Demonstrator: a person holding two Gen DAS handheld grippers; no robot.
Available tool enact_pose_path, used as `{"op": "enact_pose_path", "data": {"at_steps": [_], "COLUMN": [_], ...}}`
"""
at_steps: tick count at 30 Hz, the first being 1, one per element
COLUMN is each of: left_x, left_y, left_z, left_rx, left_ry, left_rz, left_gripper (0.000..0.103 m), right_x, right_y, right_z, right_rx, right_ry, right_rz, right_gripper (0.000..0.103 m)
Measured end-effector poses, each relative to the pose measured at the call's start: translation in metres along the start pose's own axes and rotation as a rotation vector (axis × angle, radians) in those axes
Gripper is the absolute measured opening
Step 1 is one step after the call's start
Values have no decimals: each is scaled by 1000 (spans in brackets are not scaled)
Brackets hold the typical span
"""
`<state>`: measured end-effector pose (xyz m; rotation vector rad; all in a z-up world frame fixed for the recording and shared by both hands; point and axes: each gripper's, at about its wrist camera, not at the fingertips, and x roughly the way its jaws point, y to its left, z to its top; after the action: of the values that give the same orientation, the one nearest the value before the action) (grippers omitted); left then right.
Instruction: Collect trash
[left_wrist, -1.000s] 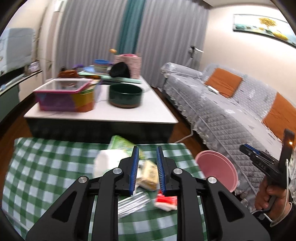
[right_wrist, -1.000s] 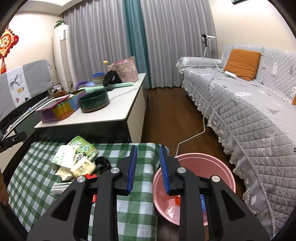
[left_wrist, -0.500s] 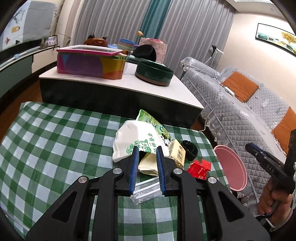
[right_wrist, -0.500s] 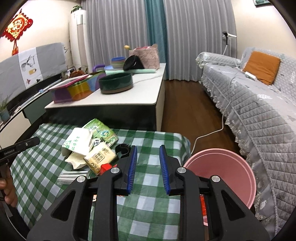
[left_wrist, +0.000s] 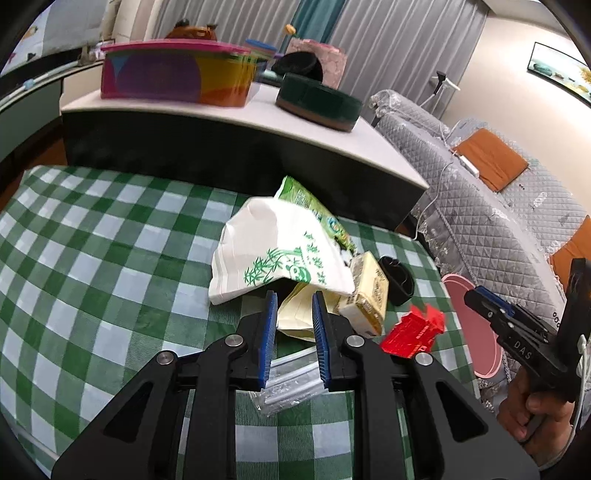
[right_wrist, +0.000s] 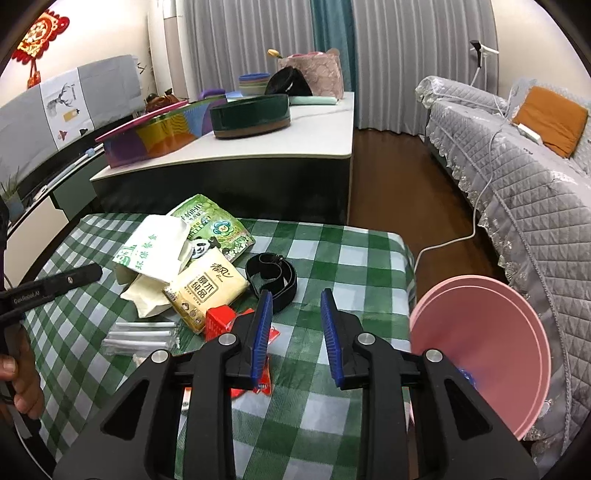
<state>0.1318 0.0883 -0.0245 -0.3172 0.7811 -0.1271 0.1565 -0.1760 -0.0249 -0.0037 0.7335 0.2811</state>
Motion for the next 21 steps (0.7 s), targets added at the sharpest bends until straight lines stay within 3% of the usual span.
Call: {"op": "enact_pose_path", "data": {"at_steps": [2, 4, 5, 7, 21], "left_x": [7, 15, 18, 25, 48], "left_y": [2, 3, 4, 6, 5], "left_z": [-2, -4, -5, -6, -11], "left_rx": [-7, -13, -17, -23, -41], "left_ry": [18, 40, 47, 69, 141], "left_rz": [2, 9, 7, 7, -17], "left_gripper": [21, 34, 36, 38, 40], "right_x": [8, 18, 21, 32, 81], "right_y": [-1, -1, -1, -1, 13], "right_z": [3, 5, 6, 6, 2], "right_rx": [11, 22, 28, 44, 34], "right_ry": [8, 18, 24, 44, 157], "right_rz": [9, 14, 20, 33, 88], "right_gripper": [28, 28, 29, 40, 43]}}
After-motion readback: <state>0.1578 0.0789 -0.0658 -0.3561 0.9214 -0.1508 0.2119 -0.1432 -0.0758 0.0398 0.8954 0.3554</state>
